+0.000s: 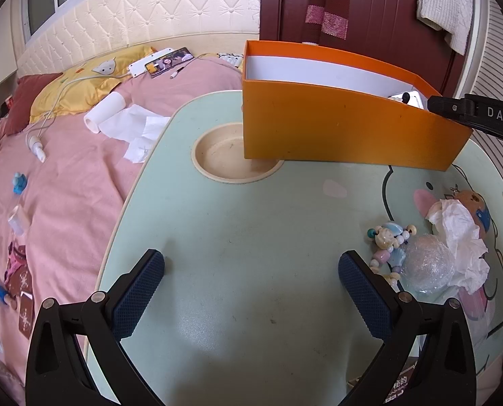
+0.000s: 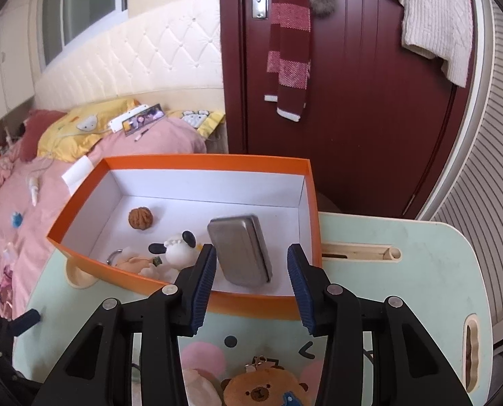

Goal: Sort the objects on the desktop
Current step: 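Lift the silver tin into the orange box and open the right tool, then grasp the brown card box with the left tool while the right tool grasps the clear container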

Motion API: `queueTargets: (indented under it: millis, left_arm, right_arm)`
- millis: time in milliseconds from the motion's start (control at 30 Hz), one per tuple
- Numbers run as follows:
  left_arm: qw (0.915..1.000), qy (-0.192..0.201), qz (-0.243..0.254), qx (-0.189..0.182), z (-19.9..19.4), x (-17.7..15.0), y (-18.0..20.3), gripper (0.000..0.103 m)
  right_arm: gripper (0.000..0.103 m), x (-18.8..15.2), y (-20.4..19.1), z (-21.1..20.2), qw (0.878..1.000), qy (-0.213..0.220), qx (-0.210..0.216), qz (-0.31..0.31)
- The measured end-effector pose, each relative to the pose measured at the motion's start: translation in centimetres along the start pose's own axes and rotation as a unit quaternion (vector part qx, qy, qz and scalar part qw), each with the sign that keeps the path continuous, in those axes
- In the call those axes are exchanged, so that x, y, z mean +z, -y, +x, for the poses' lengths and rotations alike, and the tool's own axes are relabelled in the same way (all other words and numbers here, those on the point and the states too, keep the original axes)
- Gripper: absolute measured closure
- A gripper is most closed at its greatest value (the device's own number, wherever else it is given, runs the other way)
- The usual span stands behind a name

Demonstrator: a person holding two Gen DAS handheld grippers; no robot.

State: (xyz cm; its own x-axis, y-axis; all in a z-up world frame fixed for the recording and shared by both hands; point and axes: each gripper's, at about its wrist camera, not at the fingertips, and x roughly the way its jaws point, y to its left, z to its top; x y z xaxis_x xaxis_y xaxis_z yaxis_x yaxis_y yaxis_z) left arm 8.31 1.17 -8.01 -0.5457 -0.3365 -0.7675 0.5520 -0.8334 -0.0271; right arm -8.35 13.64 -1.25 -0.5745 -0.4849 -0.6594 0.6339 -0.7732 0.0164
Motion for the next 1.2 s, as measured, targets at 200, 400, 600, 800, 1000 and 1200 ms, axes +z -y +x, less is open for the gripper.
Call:
queueTargets:
  millis: [200,400,600,800,1000,1200]
  left_arm:
    - [1.0,0.0,0.0,0.0,0.3,0.1,-0.2,0.0]
    - [1.0,0.001,-0.001,0.001,0.5,0.1,-0.2,0.0]
    - [1.0,0.001,-0.001,0.001,0.5,0.2,-0.3,0.0]
    - [0.9995,0.012,-0.001,-0.028,-0.2,0.2,0.0,0.0]
    - [0.9938,0.043,-0.016,-0.101,-2.0,0.3,0.4,0.008]
    - [0.9948,-0.004,0.022,-0.099,-3.5,-0.8,1.4,0.03]
  right_arm:
    - [0.06,0.0,0.0,-2.0,1.0,0.023,-0.001,-0.019]
    - [0.047,-1.1,-0.7,-6.2,0.997,0.062,0.003,-0.055]
    - [0.043,-4.8,-0.3,-8.5,0.993,0.08,-0.008,-0.091]
    - [0.043,-8.2,2.9,-7.1,0.998,0.043,0.048,-0.002]
    - [0.043,-9.2,3.1,-5.8,0.997,0.011,0.075,0.023]
    - [0.043,-10.0,1.5,-6.5,0.995,-0.011,0.103,0.002]
